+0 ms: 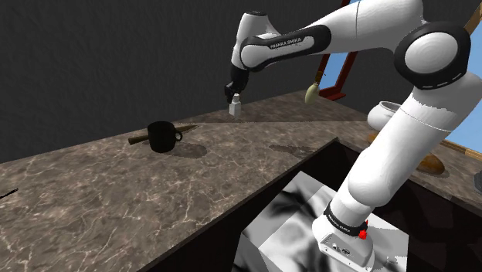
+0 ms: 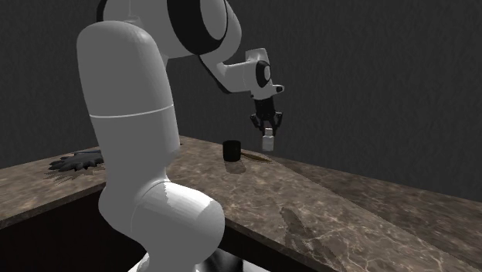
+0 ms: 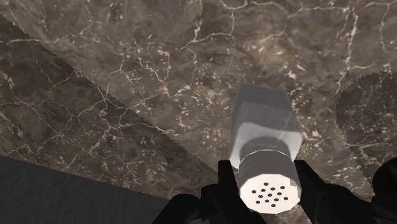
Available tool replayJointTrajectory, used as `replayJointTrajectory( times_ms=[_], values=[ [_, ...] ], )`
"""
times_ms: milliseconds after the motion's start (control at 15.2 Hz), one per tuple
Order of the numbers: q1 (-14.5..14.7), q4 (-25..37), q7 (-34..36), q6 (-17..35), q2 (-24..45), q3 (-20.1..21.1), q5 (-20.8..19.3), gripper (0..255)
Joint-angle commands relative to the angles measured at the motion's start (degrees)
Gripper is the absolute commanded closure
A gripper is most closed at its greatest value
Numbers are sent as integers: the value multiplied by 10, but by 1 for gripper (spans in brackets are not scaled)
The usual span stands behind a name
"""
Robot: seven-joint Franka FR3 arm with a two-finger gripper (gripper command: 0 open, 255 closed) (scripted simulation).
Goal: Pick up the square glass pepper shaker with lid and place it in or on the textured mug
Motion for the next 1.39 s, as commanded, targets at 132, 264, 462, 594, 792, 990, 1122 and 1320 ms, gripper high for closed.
replayJointTrajectory(
  times_ms=[132, 264, 462, 594, 792, 990, 1122, 1320],
  values=[
    [0, 23, -4, -28, -5, 0, 3, 255],
    [10, 54, 21, -39, 19, 14, -3, 255],
    [26, 107, 57, -58, 58, 32, -12, 255],
    [38, 146, 80, -72, 86, 43, -20, 255],
    [57, 212, 112, -98, 133, 57, -33, 255],
    [78, 288, 142, -128, 185, 68, -47, 255],
    [94, 346, 159, -151, 223, 74, -56, 255],
    [122, 448, 181, -193, 289, 79, -71, 255]
  ],
)
